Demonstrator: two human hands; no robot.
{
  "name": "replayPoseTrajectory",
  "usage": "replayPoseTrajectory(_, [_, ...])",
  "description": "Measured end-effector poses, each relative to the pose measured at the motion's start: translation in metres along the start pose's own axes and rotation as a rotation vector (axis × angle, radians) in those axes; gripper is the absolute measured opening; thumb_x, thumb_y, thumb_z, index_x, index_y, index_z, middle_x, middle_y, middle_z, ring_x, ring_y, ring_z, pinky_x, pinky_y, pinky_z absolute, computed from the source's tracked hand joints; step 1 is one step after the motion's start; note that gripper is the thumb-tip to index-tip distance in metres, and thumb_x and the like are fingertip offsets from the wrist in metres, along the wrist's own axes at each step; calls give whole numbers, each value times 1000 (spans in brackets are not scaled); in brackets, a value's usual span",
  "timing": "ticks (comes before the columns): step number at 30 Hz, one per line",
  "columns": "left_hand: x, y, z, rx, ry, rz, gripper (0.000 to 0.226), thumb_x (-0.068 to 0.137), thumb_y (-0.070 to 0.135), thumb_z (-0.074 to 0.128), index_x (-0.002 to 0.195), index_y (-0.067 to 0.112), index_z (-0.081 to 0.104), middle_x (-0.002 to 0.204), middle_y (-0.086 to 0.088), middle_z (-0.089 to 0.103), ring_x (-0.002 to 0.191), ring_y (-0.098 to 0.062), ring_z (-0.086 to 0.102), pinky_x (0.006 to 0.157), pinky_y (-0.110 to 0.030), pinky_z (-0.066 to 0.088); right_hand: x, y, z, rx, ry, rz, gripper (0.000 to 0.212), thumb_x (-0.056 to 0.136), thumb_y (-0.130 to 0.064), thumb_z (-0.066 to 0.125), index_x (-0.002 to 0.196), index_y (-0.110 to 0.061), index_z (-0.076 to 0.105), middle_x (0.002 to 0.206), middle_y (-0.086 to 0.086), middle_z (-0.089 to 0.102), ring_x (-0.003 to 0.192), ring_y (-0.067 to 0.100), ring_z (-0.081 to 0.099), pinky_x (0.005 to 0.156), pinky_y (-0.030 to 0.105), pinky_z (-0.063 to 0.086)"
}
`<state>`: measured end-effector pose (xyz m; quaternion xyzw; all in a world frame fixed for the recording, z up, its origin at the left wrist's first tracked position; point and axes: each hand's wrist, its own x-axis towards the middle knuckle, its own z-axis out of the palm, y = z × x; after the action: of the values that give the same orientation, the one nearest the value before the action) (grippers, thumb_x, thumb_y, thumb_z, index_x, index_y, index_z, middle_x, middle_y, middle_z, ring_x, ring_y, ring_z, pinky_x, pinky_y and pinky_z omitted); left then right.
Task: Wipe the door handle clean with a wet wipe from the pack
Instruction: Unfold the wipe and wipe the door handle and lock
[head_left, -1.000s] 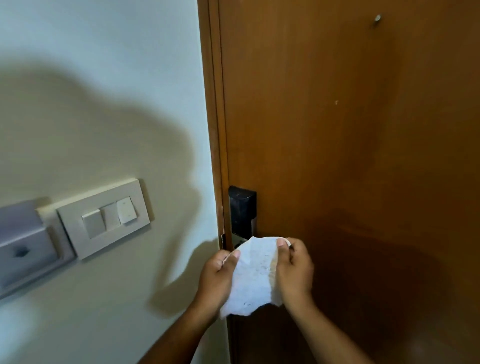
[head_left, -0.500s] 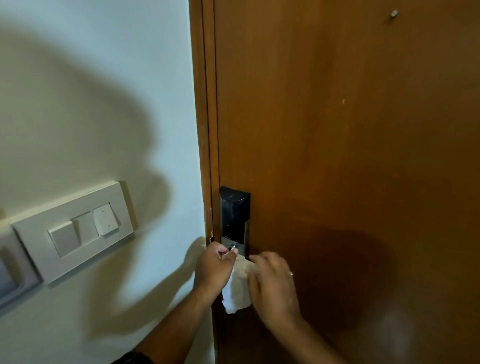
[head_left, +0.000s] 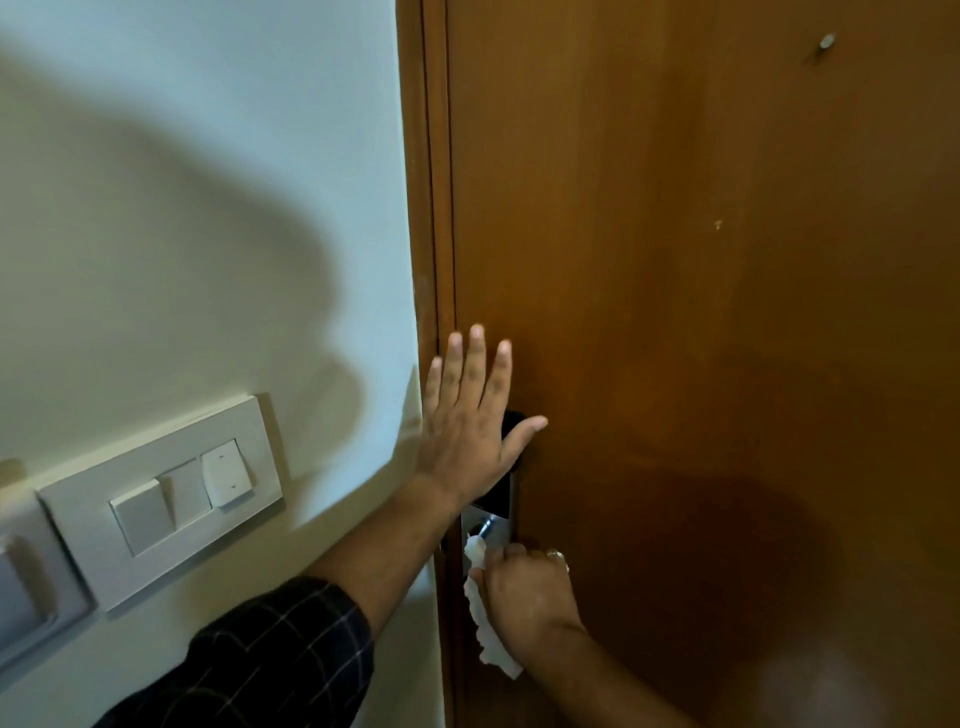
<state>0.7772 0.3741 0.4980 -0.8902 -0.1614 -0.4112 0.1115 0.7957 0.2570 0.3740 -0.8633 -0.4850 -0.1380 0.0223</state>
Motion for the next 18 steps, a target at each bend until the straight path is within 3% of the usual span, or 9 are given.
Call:
replayPoseTrajectory(4, [42,5,10,41,26,61,97,86,79,20,155,15,-3,165,-18,3,152,-34,-2,121,-49,1,26,-13,7,80,-51,85,36,104,-32,30,116,-4,50,96,14,72,82,29,70,62,37,47])
replayPoseTrajectory(8, [44,6,30,11,84,73,102,85,80,25,155,13,-6,164,-19,3,152,-33,-6,123,-45,-5,51,-23,11,225,-69,252,43,102,-40,30,110,-10,60,102,9,73,92,26,70,73,36,54])
replayPoseTrajectory(11, [44,5,32,-14,114,72,102,85,81,26,154,14,-6,164,-19,4,152,-32,-5,123,-45,-4,51,-24,10,241,-57,288,45,102,-43,29,101,-12,62,94,7,74,84,23,71,63,32,50])
replayPoseTrajectory(14, [45,6,29,-27,118,84,101,85,80,26,154,15,-8,164,-19,6,152,-32,-4,123,-46,-1,39,-16,10,174,23,144,44,101,-44,28,98,-12,58,82,7,72,70,23,70,53,30,43])
replayPoseTrajectory(18, [43,6,28,-34,108,85,101,85,80,28,155,14,-2,164,-19,9,152,-35,2,123,-49,4,14,20,15,76,124,-201,40,100,-40,25,96,-16,56,73,4,71,55,19,64,50,32,48])
